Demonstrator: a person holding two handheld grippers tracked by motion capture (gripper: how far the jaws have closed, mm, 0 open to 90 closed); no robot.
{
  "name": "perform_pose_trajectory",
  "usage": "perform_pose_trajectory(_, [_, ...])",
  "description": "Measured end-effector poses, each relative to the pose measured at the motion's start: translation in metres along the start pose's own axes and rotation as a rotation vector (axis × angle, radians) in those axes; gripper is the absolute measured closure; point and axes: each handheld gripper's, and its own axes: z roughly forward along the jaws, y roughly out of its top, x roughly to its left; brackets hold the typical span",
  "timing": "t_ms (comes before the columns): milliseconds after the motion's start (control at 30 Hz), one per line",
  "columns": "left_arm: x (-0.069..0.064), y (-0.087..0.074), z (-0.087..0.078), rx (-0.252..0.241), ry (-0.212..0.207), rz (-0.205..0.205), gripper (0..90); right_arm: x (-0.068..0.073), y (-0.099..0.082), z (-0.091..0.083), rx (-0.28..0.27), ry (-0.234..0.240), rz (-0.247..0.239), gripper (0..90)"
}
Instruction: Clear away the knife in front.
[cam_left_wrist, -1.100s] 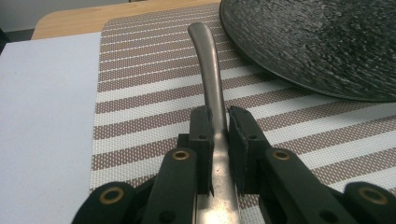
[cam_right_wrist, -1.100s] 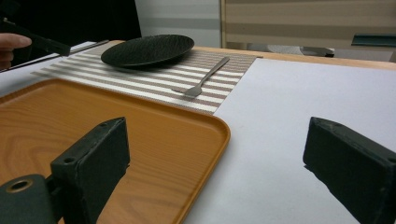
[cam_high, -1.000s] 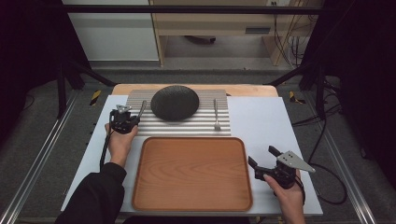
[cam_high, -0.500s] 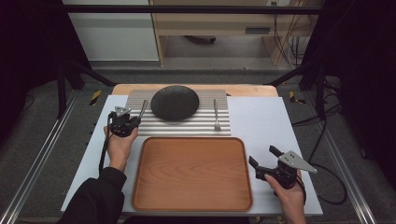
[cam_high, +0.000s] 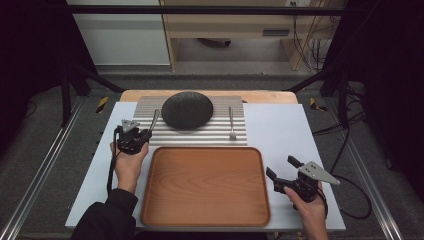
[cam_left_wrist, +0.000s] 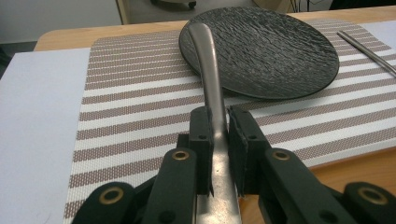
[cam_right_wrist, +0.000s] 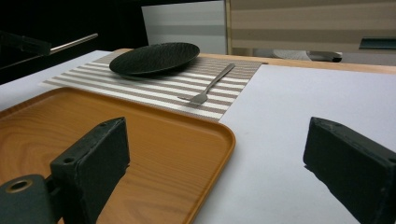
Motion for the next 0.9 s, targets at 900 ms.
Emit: perform_pose_trajectory(900, [-0.048,-0.041,-0.048,0.006,-0.02,-0.021,80.0,0.004,0.003,-0.001,-0.019,0.034,0.004,6.7])
